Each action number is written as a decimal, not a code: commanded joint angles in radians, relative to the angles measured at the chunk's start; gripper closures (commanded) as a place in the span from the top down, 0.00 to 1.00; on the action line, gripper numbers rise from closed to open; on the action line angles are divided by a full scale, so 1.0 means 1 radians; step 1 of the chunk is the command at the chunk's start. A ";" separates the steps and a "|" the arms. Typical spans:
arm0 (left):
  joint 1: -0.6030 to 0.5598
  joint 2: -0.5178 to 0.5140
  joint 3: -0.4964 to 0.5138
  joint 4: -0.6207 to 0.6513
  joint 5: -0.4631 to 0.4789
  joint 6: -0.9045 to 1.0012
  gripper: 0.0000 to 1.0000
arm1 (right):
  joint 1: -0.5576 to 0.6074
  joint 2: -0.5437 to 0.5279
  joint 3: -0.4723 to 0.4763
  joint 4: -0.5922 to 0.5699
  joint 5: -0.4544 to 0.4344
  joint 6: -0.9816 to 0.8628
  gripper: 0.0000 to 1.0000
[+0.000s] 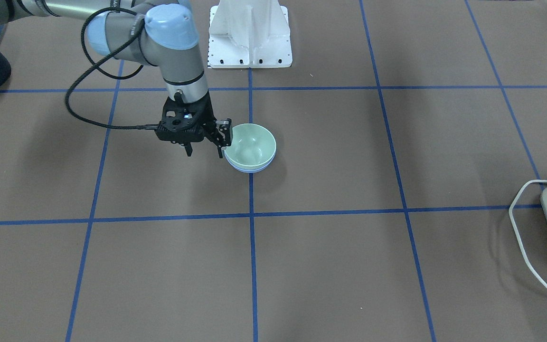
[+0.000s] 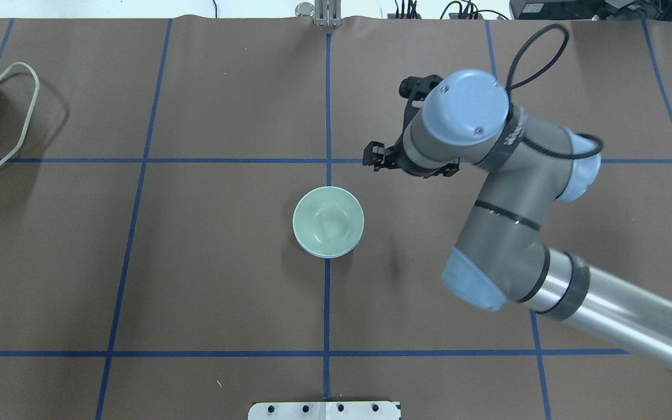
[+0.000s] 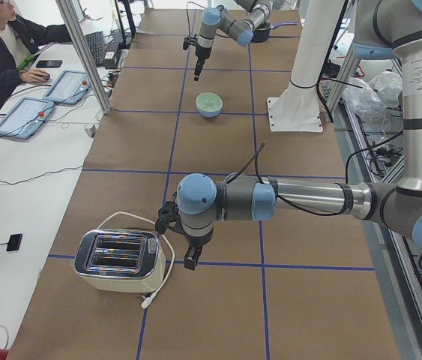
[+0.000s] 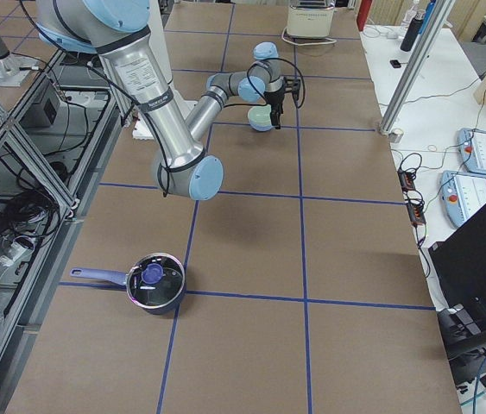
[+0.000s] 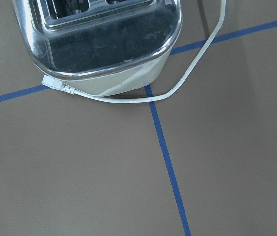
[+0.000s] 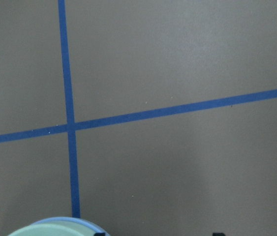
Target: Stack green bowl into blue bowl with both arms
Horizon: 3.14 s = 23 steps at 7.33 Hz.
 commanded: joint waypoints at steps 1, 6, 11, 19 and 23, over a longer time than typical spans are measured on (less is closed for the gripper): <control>0.000 0.000 -0.004 0.003 0.005 -0.006 0.98 | 0.218 -0.076 0.019 -0.030 0.176 -0.332 1.00; 0.000 -0.002 -0.033 0.001 0.001 -0.083 0.98 | 0.617 -0.496 0.024 -0.018 0.389 -0.969 1.00; 0.000 0.031 -0.018 0.001 0.001 -0.083 0.98 | 0.855 -0.793 0.047 -0.018 0.416 -1.120 1.00; -0.002 0.037 -0.026 0.000 -0.001 -0.083 0.98 | 0.857 -0.821 0.036 -0.018 0.415 -1.122 1.00; 0.000 0.038 -0.024 0.001 -0.001 -0.083 0.98 | 0.857 -0.822 0.034 -0.016 0.418 -1.122 1.00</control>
